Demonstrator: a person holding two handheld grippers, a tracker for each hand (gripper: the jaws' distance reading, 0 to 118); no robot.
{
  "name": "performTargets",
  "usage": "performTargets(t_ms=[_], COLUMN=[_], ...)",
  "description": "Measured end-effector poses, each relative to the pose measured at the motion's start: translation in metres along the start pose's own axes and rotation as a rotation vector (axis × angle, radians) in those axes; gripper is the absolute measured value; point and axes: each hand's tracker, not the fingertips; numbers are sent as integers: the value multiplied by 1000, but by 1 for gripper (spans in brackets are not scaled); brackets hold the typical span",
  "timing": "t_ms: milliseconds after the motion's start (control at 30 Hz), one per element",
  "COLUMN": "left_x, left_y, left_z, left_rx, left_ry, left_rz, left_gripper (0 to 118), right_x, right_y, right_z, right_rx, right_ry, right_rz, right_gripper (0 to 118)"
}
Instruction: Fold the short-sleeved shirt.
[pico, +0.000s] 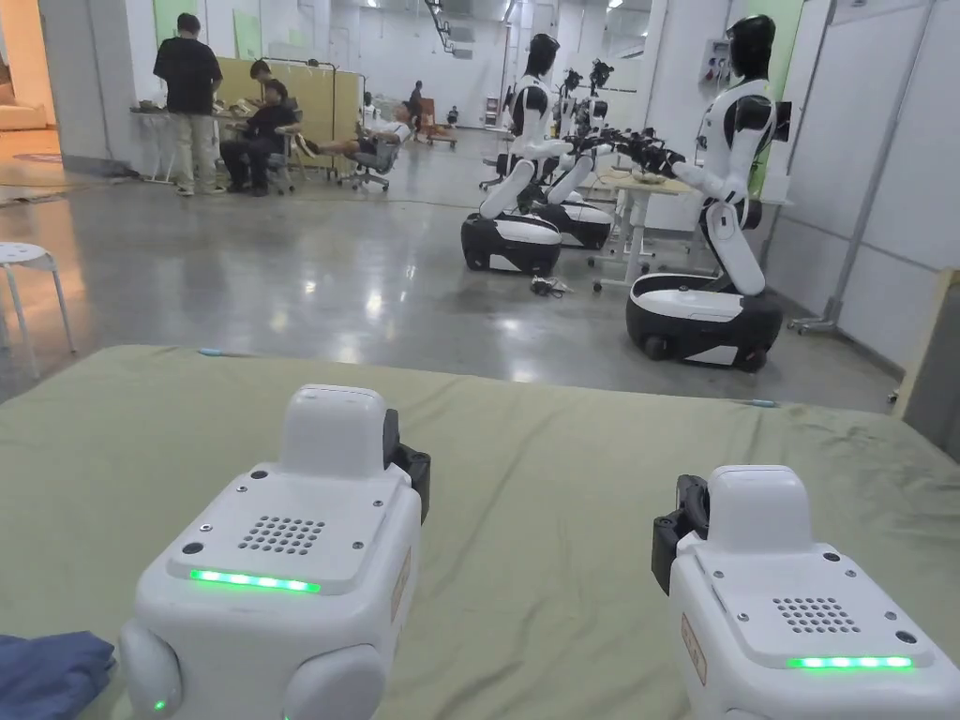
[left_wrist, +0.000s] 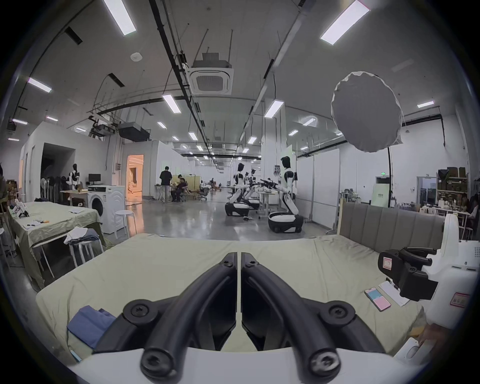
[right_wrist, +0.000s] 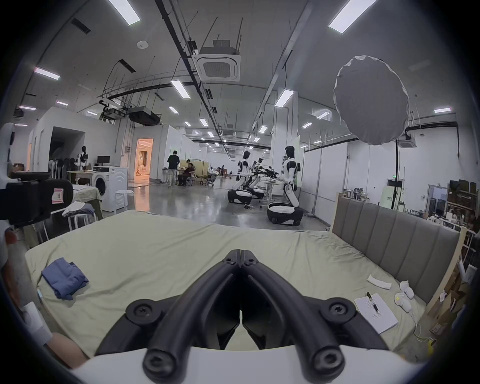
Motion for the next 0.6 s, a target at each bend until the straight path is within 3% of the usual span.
performTargets(t_ms=[233,333,367,400,433,467,500,600], left_x=[-10,-10,-10,-10,-10,-10,-10,-6], left_y=[-8,-10,-10,-11,-12,-12,-14,-13], left_z=[0,-1,-1,-2,-3,-4,-3,-4], left_rx=[-8,-21,-34,-50,-51,-51,-46,-16], left_ry=[36,36,25,17,16,14,15,9], left_rz=[9,-3,-2,-1,-1,-2,-1,-1], left_gripper=[4,7,22,46,74,110,117,118], right_x=[-1,-3,-4,-5,-7,-9,-10,-11], right_y=[2,5,6,7,6,5,4,4], right_z=[-5,-7,-7,-7,-8,-9,-8,-9], right_rx=[-2,9,13,16,18,21,29,32], right_ry=[-18,-28,-25,-26,-31,-40,-45,-44], right_rz=[-36,-35,-45,-55,-59,-60,-56,-53], right_gripper=[1,29,49,69,97,115,118,117])
